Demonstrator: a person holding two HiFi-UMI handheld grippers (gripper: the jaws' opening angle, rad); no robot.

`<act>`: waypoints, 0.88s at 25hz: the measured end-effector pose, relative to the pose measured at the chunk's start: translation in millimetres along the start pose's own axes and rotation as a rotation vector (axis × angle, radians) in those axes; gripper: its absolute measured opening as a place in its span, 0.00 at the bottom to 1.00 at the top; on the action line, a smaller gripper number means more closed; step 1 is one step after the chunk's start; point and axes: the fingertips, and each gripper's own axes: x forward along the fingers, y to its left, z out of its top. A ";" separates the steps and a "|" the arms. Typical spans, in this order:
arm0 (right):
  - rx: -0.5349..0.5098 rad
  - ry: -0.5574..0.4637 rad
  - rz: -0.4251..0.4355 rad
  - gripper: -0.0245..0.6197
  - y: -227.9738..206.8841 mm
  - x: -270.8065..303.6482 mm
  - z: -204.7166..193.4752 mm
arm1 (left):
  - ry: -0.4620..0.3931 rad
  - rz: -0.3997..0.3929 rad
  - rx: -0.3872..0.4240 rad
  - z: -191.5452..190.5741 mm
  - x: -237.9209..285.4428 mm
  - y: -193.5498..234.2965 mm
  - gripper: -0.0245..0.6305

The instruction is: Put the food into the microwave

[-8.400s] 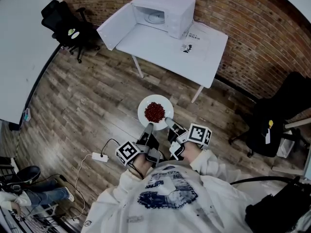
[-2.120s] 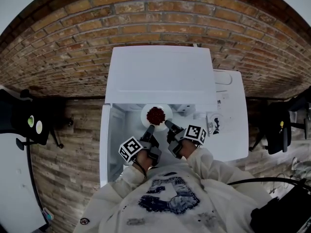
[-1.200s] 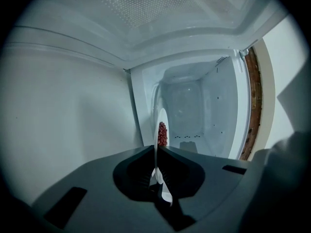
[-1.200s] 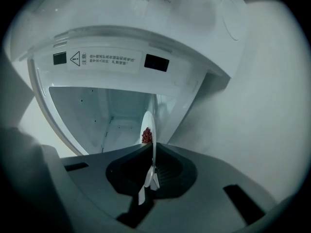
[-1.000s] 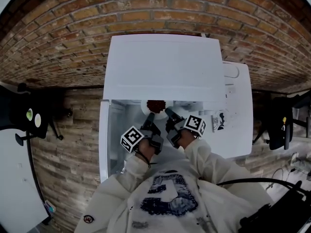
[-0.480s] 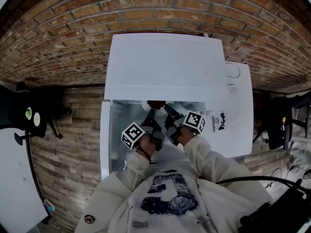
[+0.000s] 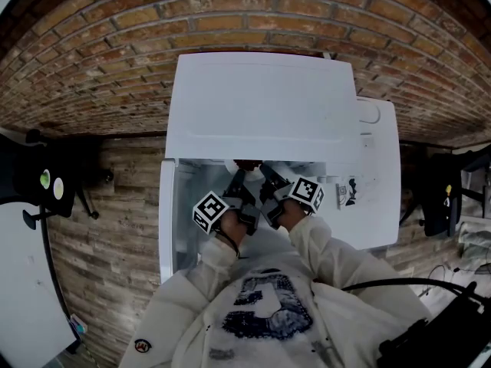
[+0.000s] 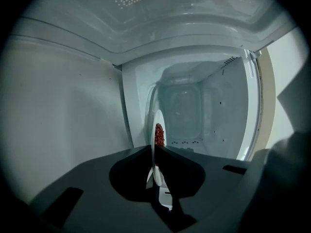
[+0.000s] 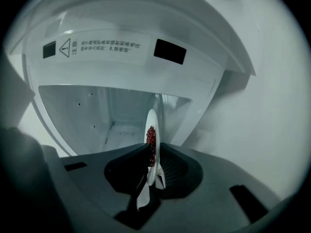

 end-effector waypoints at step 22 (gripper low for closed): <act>0.035 0.018 0.041 0.16 1.7 -19.4 -8.9 | 0.072 -0.007 0.044 -17.8 -15.6 -0.6 0.19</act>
